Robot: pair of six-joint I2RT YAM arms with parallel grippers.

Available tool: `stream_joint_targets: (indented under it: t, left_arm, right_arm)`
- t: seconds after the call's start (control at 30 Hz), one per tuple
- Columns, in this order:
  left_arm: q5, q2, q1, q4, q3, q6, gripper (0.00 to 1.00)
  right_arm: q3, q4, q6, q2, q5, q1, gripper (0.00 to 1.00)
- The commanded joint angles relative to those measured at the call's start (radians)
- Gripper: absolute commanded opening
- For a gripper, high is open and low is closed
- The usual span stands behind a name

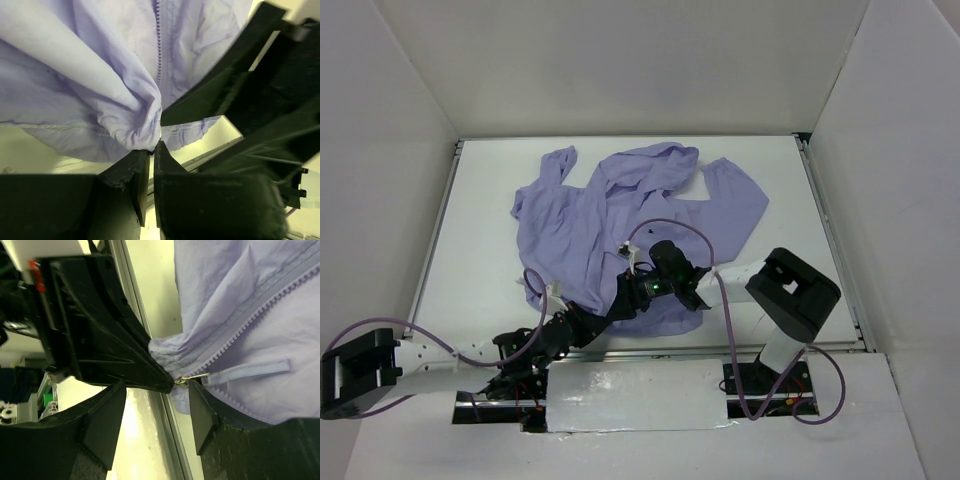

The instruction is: Zip up the jacket

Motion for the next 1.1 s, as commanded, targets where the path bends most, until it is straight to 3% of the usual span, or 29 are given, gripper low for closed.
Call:
stream_joint_targets:
  t: [0.0, 0.7, 0.9, 1.07]
  left_arm:
    - [-0.024, 0.014, 0.002, 0.104, -0.144, 0.038, 0.0]
    - [-0.019, -0.004, 0.0, 0.104, -0.163, 0.031, 0.0]
    - [-0.016, 0.008, 0.002, 0.113, -0.158, 0.032, 0.0]
    - [-0.016, 0.008, 0.0, 0.107, -0.155, 0.035, 0.0]
  right_arm:
    - [0.012, 0.086, -0.033, 0.044, -0.07, -0.019, 0.6]
    - [0.081, 0.065, -0.076, 0.128, -0.047, -0.065, 0.63]
    - [0.116, -0.009, -0.113, 0.125, -0.033, -0.077, 0.63]
    - [0.098, 0.043, -0.095, 0.154, -0.099, -0.088, 0.51]
